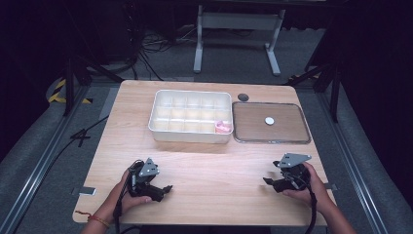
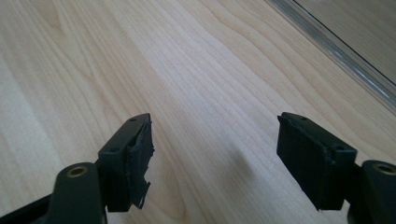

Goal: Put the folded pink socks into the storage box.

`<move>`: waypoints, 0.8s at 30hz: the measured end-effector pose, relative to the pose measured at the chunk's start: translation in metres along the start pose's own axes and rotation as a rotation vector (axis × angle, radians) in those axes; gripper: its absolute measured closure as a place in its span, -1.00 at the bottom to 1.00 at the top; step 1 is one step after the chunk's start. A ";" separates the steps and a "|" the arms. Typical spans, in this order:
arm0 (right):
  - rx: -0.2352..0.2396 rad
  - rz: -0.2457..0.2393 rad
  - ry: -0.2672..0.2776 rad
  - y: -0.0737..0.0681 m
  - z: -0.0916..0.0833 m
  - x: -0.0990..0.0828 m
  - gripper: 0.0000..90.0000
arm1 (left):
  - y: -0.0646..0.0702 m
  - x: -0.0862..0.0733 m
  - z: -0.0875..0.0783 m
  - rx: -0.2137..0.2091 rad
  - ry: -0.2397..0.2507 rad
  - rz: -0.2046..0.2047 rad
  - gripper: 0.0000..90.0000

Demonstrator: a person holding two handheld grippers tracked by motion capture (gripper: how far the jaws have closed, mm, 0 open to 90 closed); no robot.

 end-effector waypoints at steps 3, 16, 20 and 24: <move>0.018 0.008 0.011 -0.001 -0.003 -0.005 -0.37 | 0.000 0.000 0.000 0.000 0.000 0.000 -0.84; 0.025 0.098 0.057 0.001 -0.005 -0.032 -0.38 | 0.000 0.000 0.000 0.001 0.000 0.000 -0.84; 0.013 0.147 0.070 0.006 -0.004 -0.036 -0.42 | 0.000 0.000 0.000 0.000 0.001 -0.003 -0.84; 0.021 0.148 0.122 0.006 -0.003 -0.040 -0.45 | 0.000 0.000 0.000 -0.001 0.001 -0.005 -0.84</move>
Point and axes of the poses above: each handheld gripper's, and its own axes: z roughly forward along the jaws, x roughly out of its top, y roughly to its right, the point moved 7 cm from there along z, roughly forward along the jaws, and after that the axes turned 10 degrees about z, right-handed, at the moved point
